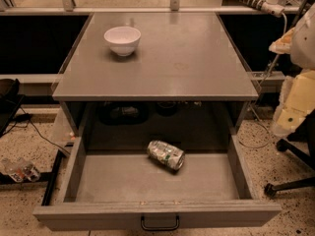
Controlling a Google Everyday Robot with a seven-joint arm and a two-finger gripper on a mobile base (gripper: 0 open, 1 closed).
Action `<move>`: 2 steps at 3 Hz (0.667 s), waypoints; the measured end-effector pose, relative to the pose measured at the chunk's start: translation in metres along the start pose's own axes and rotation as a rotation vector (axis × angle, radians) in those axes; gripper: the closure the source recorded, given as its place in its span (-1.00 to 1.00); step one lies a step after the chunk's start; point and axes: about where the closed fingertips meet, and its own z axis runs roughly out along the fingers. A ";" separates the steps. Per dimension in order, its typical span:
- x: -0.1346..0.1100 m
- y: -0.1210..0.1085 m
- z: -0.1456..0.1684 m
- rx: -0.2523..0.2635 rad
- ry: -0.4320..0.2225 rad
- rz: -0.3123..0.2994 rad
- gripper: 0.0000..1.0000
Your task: Pick 7up can from top drawer and place on counter
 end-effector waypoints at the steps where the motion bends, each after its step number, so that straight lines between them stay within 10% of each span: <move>1: 0.000 0.000 0.000 0.001 0.000 0.000 -1.00; 2: -0.005 0.011 0.020 -0.013 -0.012 0.000 -1.00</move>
Offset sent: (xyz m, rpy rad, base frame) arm -0.0087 0.0256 -0.0617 0.0380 0.0477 0.0160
